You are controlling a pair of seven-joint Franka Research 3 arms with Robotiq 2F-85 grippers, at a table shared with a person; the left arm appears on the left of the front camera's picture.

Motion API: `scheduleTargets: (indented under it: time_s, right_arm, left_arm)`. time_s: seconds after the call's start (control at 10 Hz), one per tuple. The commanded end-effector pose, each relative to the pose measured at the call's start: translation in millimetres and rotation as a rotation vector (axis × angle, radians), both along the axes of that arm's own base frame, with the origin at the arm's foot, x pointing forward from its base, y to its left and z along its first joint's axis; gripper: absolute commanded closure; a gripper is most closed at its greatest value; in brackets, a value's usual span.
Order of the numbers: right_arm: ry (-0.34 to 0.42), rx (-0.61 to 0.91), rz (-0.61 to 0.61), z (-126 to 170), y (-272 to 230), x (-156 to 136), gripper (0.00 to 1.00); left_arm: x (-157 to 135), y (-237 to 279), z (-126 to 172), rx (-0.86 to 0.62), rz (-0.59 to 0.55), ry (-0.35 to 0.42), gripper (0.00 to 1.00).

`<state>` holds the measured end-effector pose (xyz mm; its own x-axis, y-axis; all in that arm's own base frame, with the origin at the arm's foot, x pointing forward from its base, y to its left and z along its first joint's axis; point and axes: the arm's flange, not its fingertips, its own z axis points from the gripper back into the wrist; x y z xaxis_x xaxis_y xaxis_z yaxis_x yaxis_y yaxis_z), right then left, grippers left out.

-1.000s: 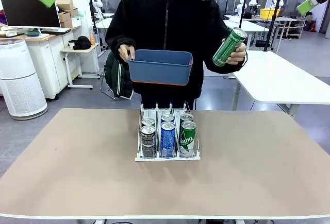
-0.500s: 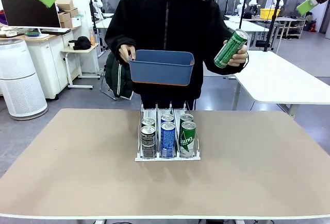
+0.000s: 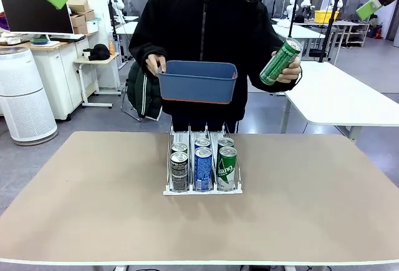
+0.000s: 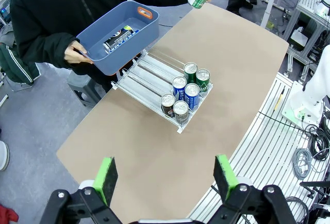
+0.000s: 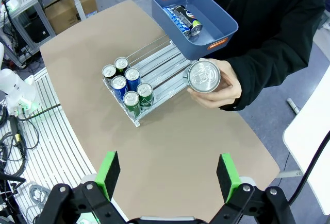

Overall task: Fill the beverage cans into the dispenser.
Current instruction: Pick up the Sprite handed by the human.

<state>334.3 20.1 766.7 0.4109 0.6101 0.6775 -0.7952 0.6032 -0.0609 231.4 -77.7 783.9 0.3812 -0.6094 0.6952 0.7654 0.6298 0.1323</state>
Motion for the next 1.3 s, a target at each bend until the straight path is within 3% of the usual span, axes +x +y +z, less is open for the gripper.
scheduleTargets:
  time_s: [0.0,0.2,0.4,0.7,1.2]
  right_arm:
    - [0.058,-0.037,0.029,13,15,36,0.00]
    - [0.037,-0.093,0.034,6,36,68,0.00]
    - [0.085,-0.119,0.060,0,48,88,0.00]
    - [0.100,-0.168,0.031,-22,75,119,0.00]
    - [0.151,-0.187,0.034,-45,94,131,0.00]
  left_arm:
    - [0,-1,0,-0.011,0.007,0.001,0.00]
    - [0,-1,0,-0.011,0.007,0.001,0.00]
    - [0,-1,0,-0.011,0.007,0.001,0.00]
    - [0,-1,0,-0.011,0.007,0.001,0.00]
    - [0,-1,0,-0.011,0.007,0.001,0.00]
